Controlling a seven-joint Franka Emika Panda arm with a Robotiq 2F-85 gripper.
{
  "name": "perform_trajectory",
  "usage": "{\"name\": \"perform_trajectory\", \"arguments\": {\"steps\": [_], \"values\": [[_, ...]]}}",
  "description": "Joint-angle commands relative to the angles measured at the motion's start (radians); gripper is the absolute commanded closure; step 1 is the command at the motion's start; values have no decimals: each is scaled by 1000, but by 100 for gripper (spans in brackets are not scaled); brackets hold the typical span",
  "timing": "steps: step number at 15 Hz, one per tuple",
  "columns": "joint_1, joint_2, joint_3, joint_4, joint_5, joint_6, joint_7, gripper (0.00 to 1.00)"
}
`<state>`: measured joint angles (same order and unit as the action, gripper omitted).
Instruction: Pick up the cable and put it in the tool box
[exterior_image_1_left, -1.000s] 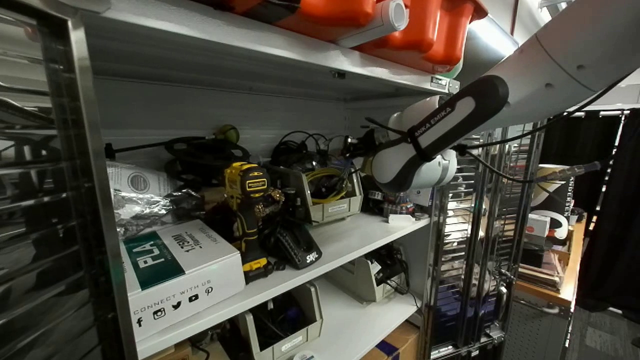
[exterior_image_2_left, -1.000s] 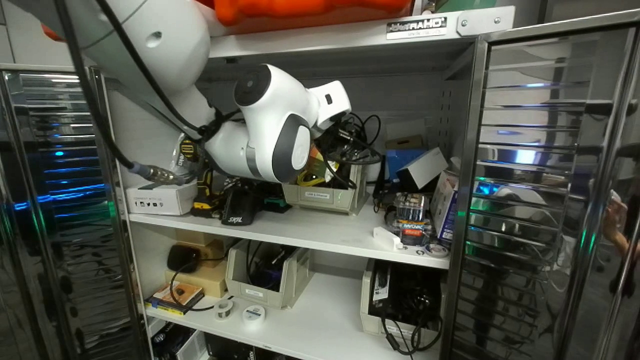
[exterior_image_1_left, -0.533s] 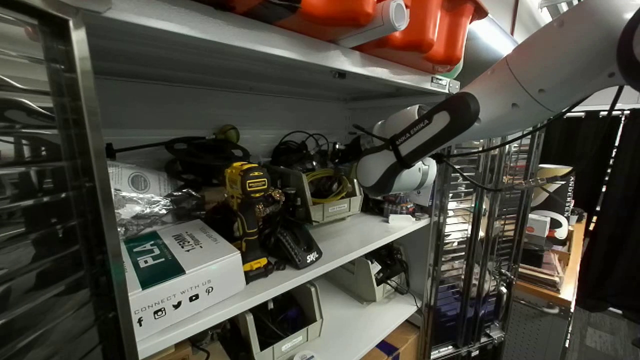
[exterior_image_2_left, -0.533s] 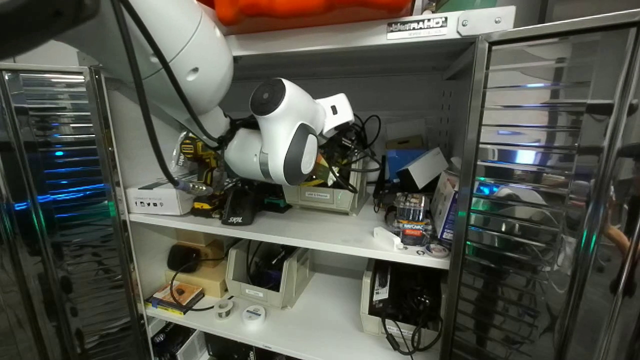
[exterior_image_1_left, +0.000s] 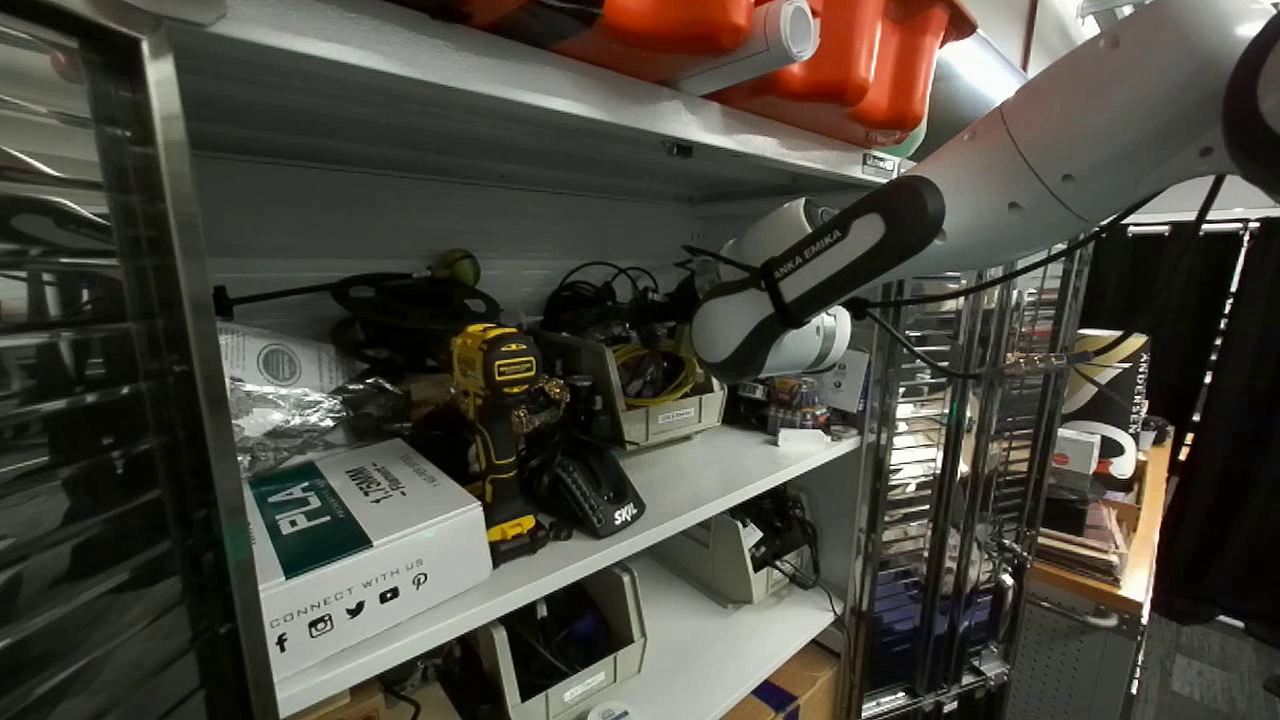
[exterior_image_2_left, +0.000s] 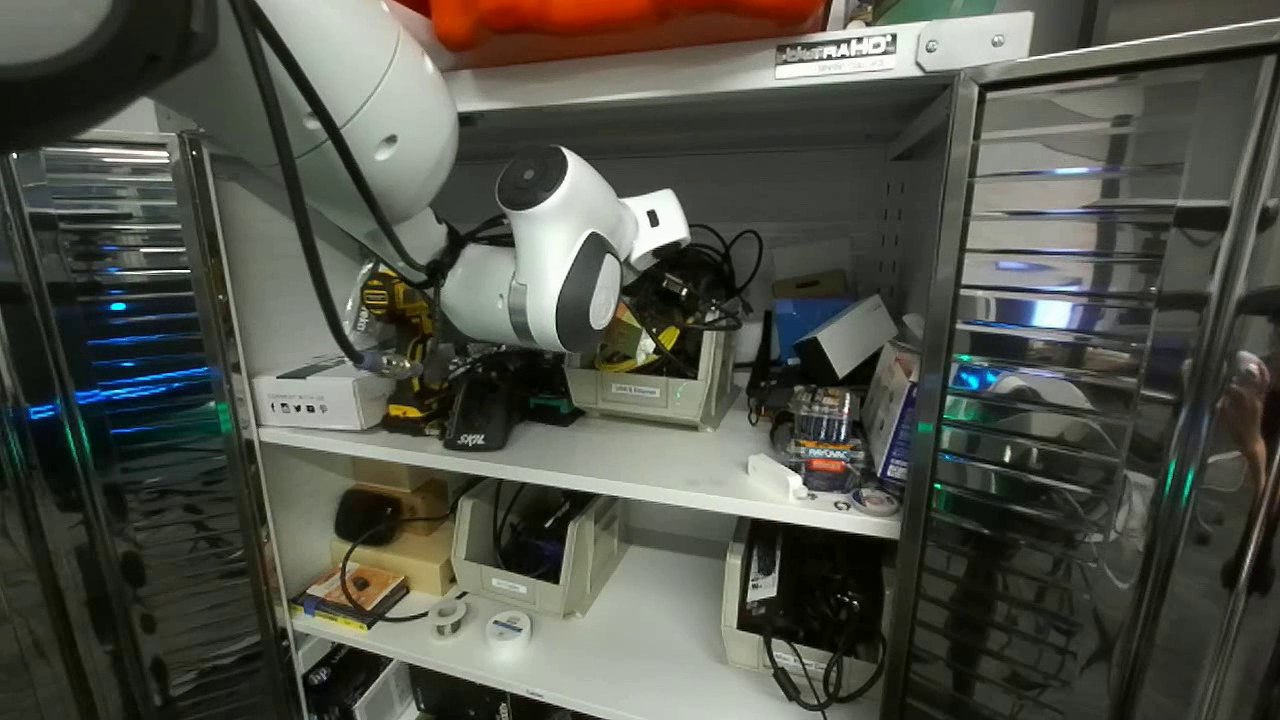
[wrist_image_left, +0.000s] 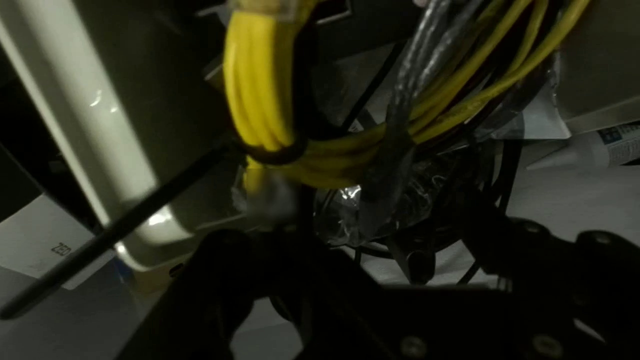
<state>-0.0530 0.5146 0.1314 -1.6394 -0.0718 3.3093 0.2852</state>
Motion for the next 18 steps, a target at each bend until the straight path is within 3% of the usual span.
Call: {"name": "perform_trajectory", "arguments": {"steps": [1, 4, 8, 11, 14, 16, 18], "values": [[-63, -42, 87, -25, -15, -3, -7, 0], [-149, -90, 197, -92, -27, 2, -13, 0], [-269, -210, 306, -257, -42, -90, -13, 0], [-377, -302, 402, -346, -2, -256, -25, 0], [-487, -392, 503, -380, 109, -442, -92, 0], [-533, -460, 532, -381, 212, -598, -156, 0], [-554, -535, 520, -375, 293, -780, -197, 0]]}}
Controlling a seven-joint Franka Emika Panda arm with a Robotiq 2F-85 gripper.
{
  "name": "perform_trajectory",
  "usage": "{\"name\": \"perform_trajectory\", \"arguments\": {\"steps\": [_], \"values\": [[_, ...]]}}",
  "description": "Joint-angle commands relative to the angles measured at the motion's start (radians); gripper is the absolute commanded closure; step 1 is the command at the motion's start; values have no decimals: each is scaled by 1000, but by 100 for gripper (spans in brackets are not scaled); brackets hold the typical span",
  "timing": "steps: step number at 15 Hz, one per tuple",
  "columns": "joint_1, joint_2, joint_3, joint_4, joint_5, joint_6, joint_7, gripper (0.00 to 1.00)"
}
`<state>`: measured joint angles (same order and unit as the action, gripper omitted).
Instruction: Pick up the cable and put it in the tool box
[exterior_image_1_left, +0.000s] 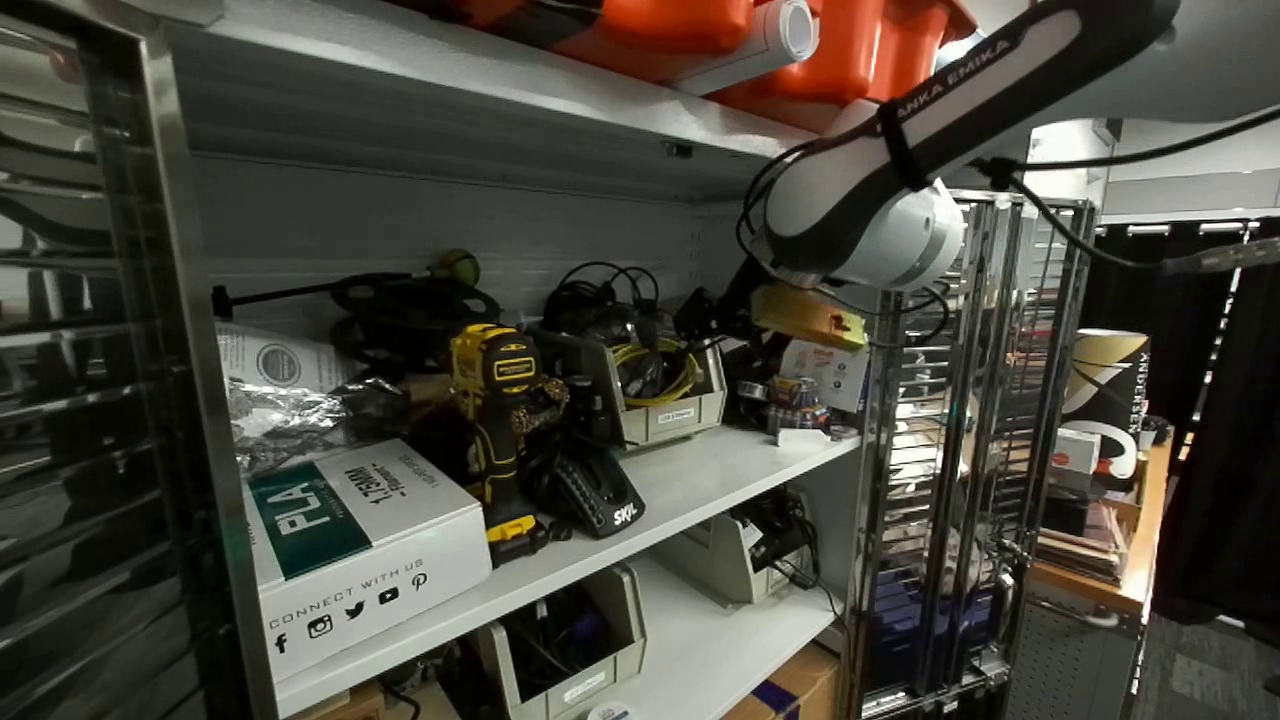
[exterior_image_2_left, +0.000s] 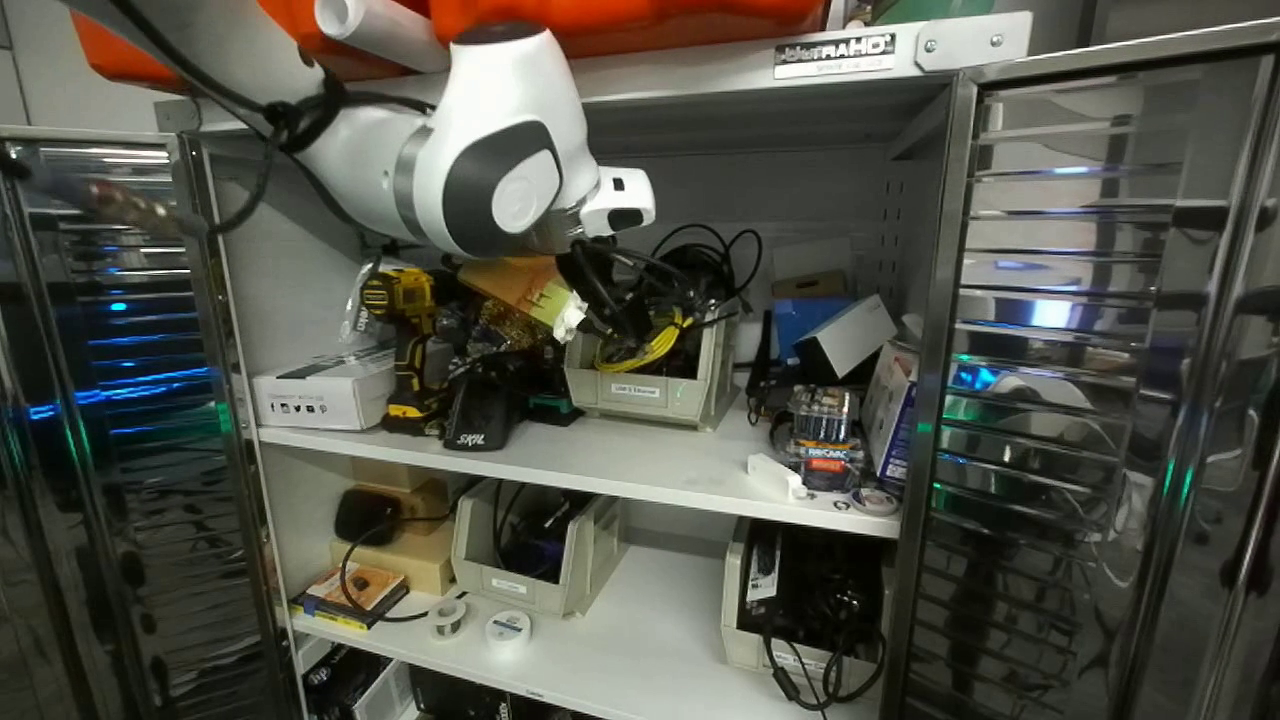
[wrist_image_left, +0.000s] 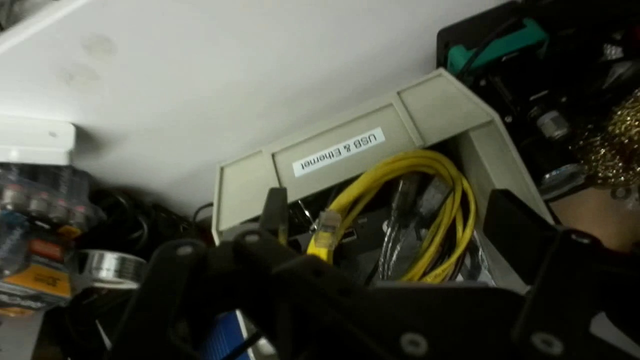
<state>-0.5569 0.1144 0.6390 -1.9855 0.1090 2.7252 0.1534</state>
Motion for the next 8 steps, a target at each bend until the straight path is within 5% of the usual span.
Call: {"name": "perform_trajectory", "arguments": {"steps": [1, 5, 8], "values": [[139, -176, -197, -55, 177, -267, -98, 0], [309, -258, -434, -55, 166, -624, -95, 0], [389, -298, -545, -12, 135, -902, -78, 0]]}}
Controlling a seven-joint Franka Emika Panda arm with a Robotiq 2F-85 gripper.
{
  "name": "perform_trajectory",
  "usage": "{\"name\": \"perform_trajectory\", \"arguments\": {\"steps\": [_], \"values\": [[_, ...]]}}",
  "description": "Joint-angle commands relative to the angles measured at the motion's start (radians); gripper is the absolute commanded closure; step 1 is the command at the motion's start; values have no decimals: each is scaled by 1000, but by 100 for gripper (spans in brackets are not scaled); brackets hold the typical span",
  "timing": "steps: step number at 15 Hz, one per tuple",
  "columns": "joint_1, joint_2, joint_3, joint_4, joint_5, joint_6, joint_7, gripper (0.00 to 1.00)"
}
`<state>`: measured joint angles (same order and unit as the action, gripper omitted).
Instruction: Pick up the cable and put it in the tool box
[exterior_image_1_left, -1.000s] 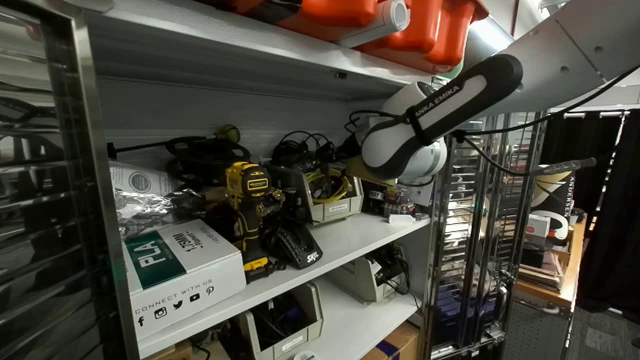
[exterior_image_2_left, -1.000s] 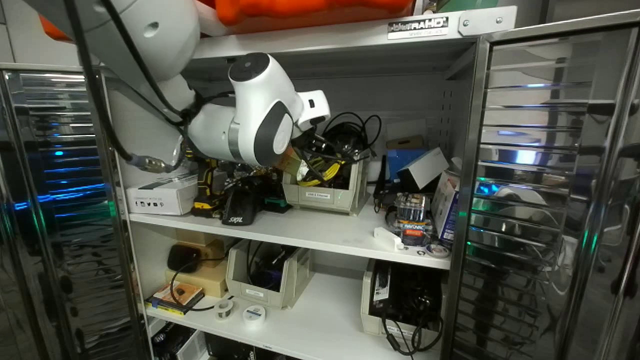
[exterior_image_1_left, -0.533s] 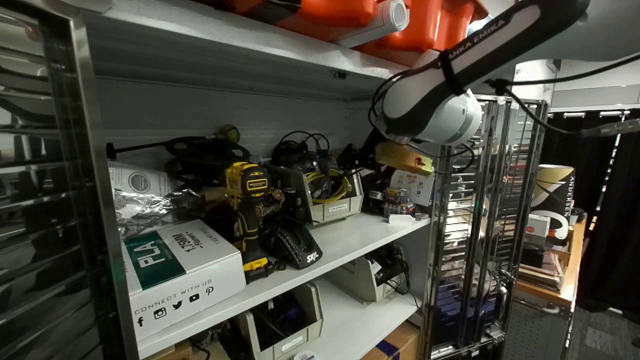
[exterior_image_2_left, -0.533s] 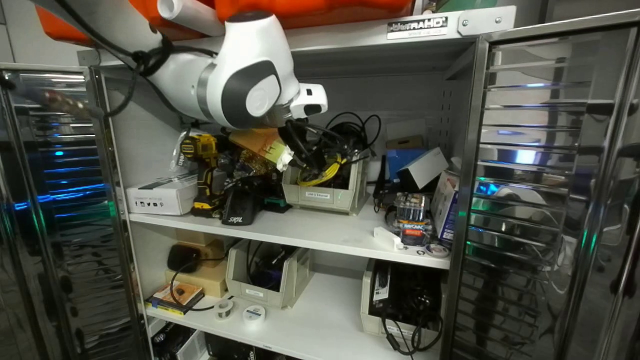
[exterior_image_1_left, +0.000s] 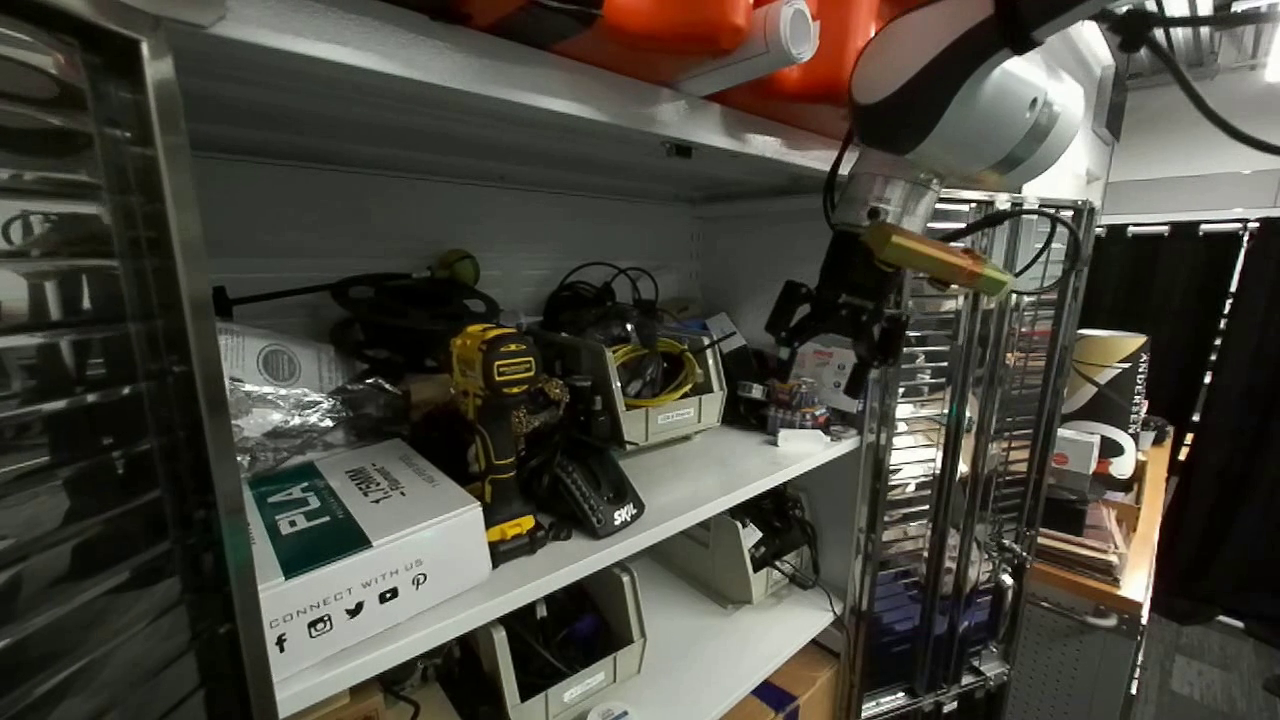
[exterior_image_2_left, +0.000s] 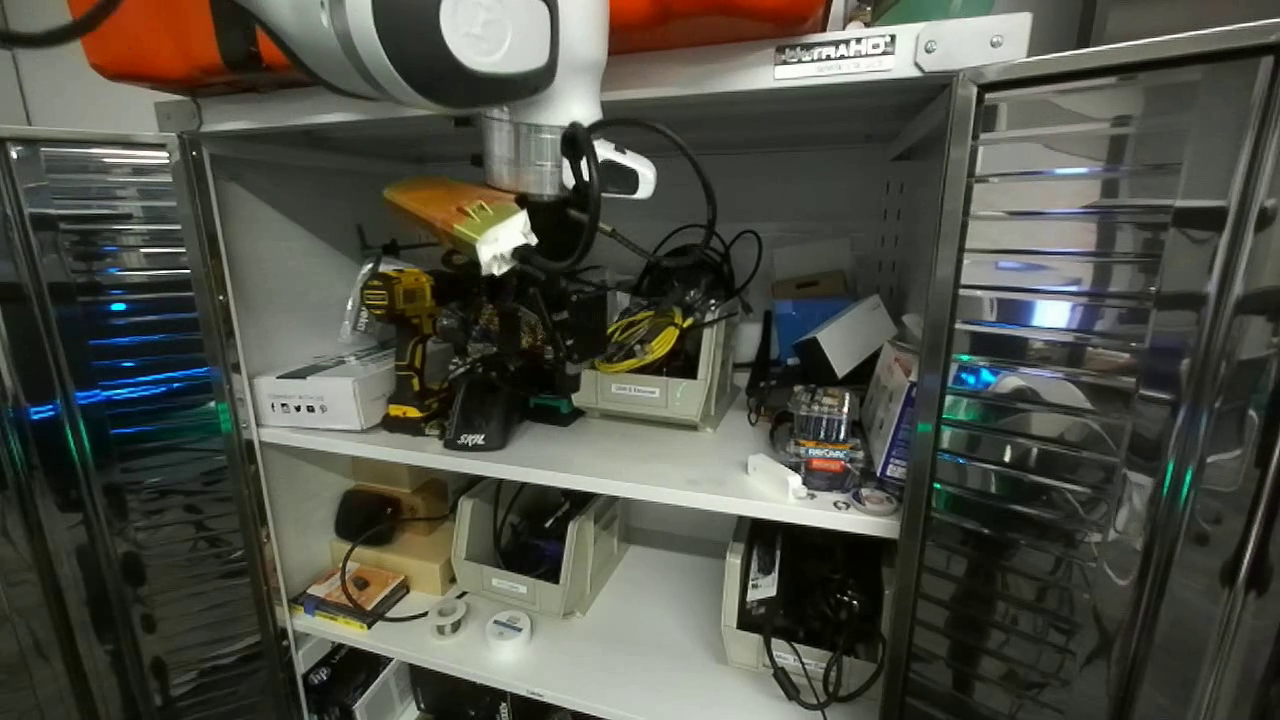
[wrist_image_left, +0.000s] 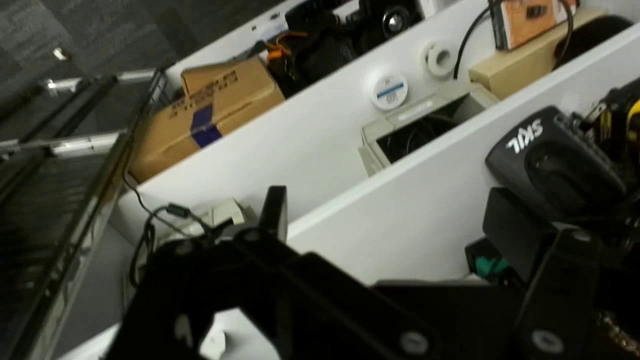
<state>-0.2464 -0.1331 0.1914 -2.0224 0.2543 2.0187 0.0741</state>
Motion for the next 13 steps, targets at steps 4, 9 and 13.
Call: {"name": "perform_trajectory", "arguments": {"steps": [4, 9, 13], "values": [[128, -78, -176, 80, -36, -540, -4, 0], [141, -91, -206, 72, -26, -740, -30, 0], [145, -96, -216, 71, -26, -812, -52, 0]]}}
